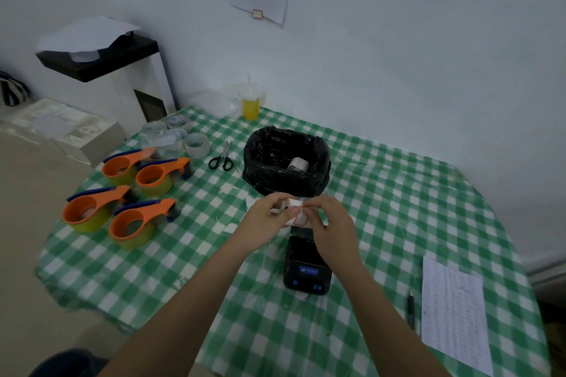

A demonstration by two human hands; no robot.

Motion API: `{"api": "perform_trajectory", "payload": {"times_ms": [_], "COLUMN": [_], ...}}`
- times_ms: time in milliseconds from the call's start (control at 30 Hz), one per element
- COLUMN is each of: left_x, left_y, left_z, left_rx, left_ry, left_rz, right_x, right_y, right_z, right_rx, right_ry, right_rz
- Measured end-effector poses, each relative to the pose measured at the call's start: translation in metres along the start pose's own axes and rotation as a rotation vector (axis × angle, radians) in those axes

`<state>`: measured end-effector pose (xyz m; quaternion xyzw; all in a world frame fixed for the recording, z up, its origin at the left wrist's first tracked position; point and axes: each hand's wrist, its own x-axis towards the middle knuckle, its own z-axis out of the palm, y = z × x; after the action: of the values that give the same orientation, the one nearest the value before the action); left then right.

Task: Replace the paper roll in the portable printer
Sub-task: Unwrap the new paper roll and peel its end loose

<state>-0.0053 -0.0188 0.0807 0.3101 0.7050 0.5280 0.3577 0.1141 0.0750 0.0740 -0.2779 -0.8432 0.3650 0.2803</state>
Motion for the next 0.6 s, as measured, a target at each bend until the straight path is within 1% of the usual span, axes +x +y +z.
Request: {"api": "perform_trajectory", "payload": {"times_ms": [67,167,333,433,600], "left_x": [0.001,0.002,0.002,0.001,0.001], "left_y": [0.001,0.001,0.004,0.007,0.011], "left_z": [0.000,0.001,0.000,0.000,-0.002], "left_rx": [-0.019,-0.046,-0.076,-0.139,-0.217], "left_ry": [0.000,-0.009,-0.051,-0.066,-0.080], "left_rz": [-0.002,-0.017,-0.061,-0.090,-0.137], "right_x": [0.001,0.003,0.007,0.009,0.012], "right_y": [0.000,0.001,0.002,0.002,0.003], "right_z": [0.000,0.001,0.000,-0.002,-0.006], "right_rx": [-0.023,-0.022,0.071,0.127,0.125], "right_ry": [0.038,0.042,0.015,-0.001,-0.052], "right_rz": [-0.022,-0.019,0.012,0.023,-0.044]}}
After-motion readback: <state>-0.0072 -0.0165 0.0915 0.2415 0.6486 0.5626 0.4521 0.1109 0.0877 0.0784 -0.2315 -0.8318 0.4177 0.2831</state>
